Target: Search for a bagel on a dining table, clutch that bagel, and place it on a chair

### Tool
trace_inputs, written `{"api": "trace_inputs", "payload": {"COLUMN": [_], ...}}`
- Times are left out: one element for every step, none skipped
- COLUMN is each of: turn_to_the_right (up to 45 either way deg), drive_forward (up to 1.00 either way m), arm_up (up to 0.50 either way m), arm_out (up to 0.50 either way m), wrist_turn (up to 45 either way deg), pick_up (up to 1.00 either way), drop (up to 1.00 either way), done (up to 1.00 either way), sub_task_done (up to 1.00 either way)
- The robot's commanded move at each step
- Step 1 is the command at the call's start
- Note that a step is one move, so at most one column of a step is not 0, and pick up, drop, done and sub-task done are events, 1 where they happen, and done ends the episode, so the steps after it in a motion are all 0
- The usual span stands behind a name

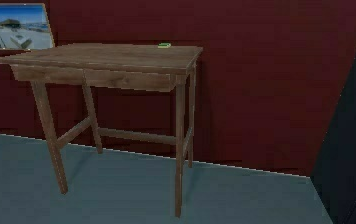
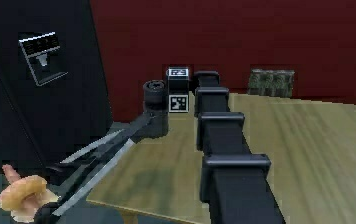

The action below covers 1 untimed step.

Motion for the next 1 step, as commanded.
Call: {"api": "trace_inputs", "payload": {"turn_to_the_right": [0.0], "drive_forward": [0.00], "arm_up": [0.00], "arm_out": [0.00], "wrist_turn": [-18.0], "pick_up": [0.00], "drop": [0.00], "done": [0.00], "sub_task_done": [0.00]}}
